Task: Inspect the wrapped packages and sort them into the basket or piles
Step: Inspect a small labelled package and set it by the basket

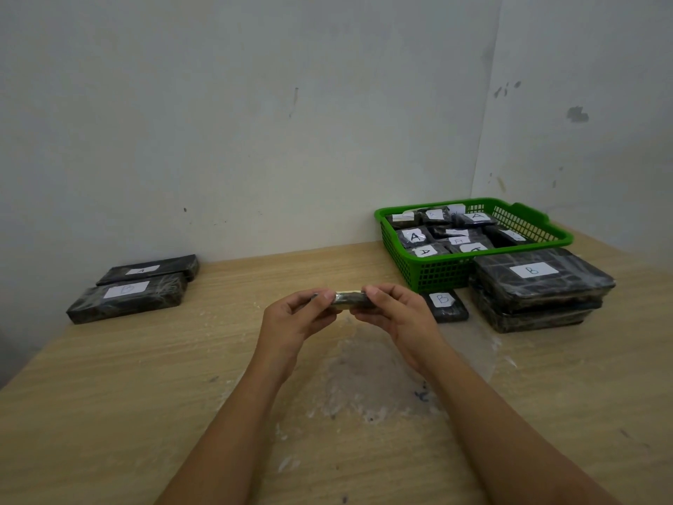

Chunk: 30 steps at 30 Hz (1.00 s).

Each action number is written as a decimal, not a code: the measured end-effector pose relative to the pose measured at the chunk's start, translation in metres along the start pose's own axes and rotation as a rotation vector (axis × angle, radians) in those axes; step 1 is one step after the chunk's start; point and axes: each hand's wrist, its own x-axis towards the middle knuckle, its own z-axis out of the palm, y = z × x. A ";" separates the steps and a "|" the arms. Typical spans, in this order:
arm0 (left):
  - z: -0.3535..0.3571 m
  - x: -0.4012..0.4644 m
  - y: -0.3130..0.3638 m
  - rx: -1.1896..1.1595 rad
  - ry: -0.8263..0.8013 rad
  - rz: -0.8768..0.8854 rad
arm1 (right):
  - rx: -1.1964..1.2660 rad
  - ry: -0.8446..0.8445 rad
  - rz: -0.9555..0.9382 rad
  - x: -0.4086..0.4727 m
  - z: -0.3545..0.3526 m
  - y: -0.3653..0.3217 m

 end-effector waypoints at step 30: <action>-0.001 0.000 -0.006 0.186 0.044 0.031 | -0.185 -0.012 -0.023 0.003 -0.005 0.003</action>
